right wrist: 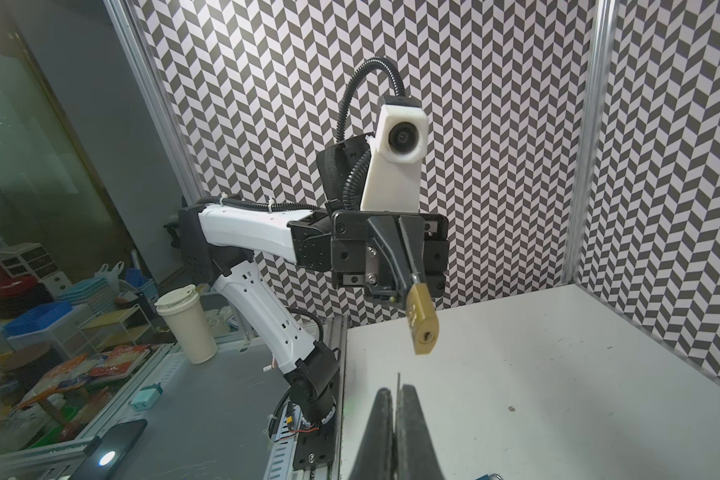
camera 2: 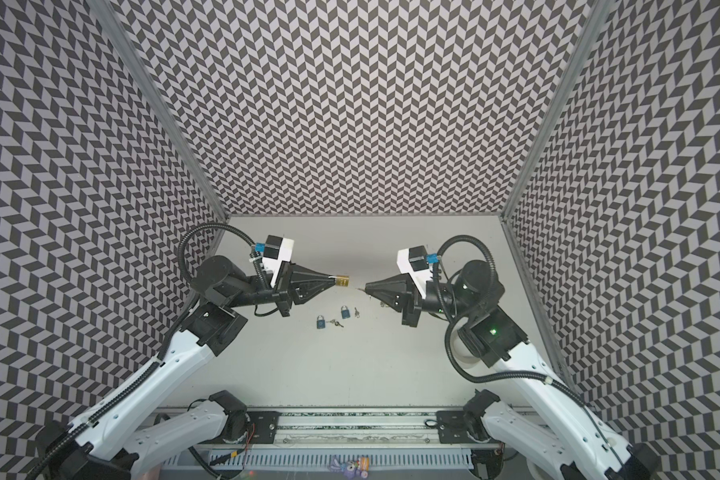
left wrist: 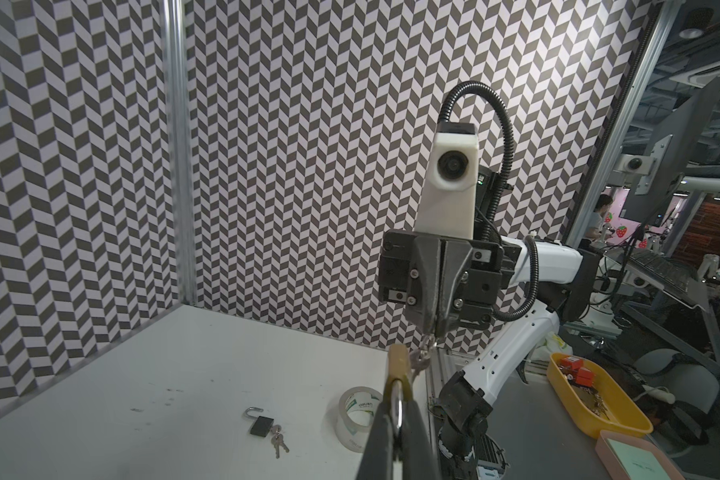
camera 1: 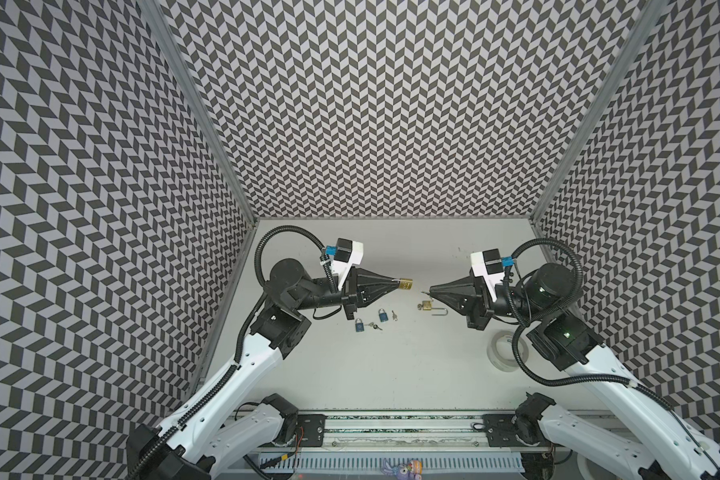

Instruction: Lock with the key

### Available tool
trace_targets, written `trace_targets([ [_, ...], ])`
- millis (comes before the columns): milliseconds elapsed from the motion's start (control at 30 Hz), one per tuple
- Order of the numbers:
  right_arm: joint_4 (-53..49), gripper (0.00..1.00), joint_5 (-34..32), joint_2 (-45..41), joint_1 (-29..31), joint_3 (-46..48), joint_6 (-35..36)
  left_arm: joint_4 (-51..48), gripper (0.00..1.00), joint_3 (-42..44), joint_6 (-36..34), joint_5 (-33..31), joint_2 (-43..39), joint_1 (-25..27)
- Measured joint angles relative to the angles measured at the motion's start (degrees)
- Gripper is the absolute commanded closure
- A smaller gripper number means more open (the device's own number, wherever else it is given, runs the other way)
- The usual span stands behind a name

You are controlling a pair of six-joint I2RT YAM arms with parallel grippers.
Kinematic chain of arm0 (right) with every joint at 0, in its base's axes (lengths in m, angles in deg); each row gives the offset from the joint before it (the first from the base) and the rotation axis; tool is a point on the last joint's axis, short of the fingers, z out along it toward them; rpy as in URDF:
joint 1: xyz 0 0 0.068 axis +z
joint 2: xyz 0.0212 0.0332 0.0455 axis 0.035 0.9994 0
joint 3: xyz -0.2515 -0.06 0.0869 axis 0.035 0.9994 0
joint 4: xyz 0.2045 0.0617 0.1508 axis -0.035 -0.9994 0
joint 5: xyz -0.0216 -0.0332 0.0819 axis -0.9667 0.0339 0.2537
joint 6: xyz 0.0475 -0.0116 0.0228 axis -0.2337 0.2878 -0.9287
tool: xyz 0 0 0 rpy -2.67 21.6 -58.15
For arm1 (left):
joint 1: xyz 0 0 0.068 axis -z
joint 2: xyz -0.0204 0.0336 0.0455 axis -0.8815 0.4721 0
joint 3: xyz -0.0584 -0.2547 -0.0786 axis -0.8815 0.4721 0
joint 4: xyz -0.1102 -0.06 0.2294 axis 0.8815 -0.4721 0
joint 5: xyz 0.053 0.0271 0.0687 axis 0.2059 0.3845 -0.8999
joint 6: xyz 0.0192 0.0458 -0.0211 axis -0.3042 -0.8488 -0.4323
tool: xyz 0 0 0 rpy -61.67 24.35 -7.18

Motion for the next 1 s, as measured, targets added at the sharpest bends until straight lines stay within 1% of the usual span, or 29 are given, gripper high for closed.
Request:
trace_targets([
  [67, -0.4, 1.0, -1.7, -0.4, 0.0, 0.0, 0.4, -0.5, 1.0, -0.1, -0.5, 0.0, 0.0, -0.5],
  [133, -1.4, 1.0, -4.9, -0.6, 0.0, -0.1, 0.9, -3.2, 1.0, -0.7, -2.1, -0.8, 0.0, -0.7],
  [233, -2.8, 1.0, -11.3, -0.6, 0.0, 0.7, 1.7, -10.2, 1.0, -3.5, -5.5, -3.7, 1.6, -0.8],
  [367, -2.6, 1.0, -20.0, -0.8, 0.0, 5.9, 1.0, -20.7, 1.0, -9.2, -10.7, -8.7, 7.3, -0.7],
  [467, -2.6, 1.0, -26.8, -0.8, 0.0, 11.2, -1.0, -27.8, 1.0, -11.4, -14.4, -13.0, 12.2, 0.0],
  [533, -2.5, 1.0, -30.4, -0.5, 0.0, 14.1, -2.7, -32.4, 1.0, -12.5, -16.5, -15.9, 15.3, 0.8],
  [600, -2.0, 1.0, -32.7, 0.1, -0.3, 16.4, -4.3, -36.7, 1.0, -13.7, -18.6, -18.5, 18.5, 1.5],
  [733, -0.1, 1.0, -31.7, 2.3, -3.5, 20.0, -7.8, -44.5, 1.0, -17.2, -23.5, -23.4, 25.7, 3.7],
  [867, 3.0, 1.0, -28.3, 3.1, -10.4, 23.5, -11.7, -50.3, 1.0, -21.3, -27.8, -26.0, 33.0, 5.9],
  [1000, 6.7, 1.0, -26.4, 2.3, -17.0, 26.9, -15.5, -54.1, 1.0, -24.8, -30.9, -27.1, 39.1, 6.7],
])
